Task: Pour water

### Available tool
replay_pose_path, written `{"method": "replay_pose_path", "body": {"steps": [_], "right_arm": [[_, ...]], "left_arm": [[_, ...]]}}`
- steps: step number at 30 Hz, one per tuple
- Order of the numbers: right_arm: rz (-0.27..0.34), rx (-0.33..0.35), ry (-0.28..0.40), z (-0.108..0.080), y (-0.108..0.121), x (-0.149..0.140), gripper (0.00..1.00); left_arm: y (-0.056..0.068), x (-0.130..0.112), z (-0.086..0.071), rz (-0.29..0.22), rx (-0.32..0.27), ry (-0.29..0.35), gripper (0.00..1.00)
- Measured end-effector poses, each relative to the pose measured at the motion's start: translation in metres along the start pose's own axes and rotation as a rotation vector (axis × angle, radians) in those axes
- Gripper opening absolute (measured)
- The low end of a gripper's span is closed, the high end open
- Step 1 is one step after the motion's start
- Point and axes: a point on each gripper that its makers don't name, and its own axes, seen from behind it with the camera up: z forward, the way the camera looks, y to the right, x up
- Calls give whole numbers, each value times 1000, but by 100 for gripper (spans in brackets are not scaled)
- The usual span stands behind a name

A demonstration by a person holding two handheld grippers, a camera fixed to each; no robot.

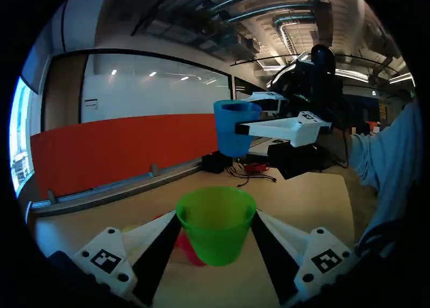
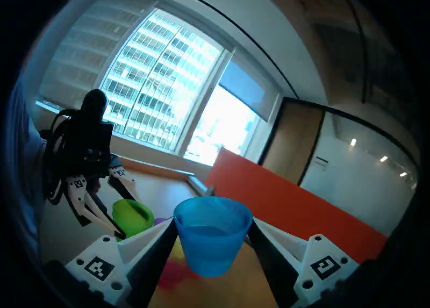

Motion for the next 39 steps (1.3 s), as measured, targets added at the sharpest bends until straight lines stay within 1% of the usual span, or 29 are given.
{"method": "replay_pose_path", "body": {"steps": [9, 14, 20, 27, 30, 39], "right_arm": [[-89, 11, -5, 8, 3, 6, 91], [-140, 9, -3, 13, 6, 11, 91], [-223, 2, -1, 18, 12, 18, 91], [-344, -4, -7, 25, 18, 23, 91], [-384, -4, -8, 27, 19, 25, 90], [-474, -3, -3, 33, 22, 35, 91]], "left_arm": [[7, 2, 1, 13, -15, 4, 87], [10, 2, 2, 11, -21, 5, 87], [12, 1, 4, 12, -27, 3, 87], [15, 2, 7, 11, -37, 4, 87], [17, 2, 8, 9, -41, 5, 87], [21, 5, 9, 13, -49, 10, 87]]}}
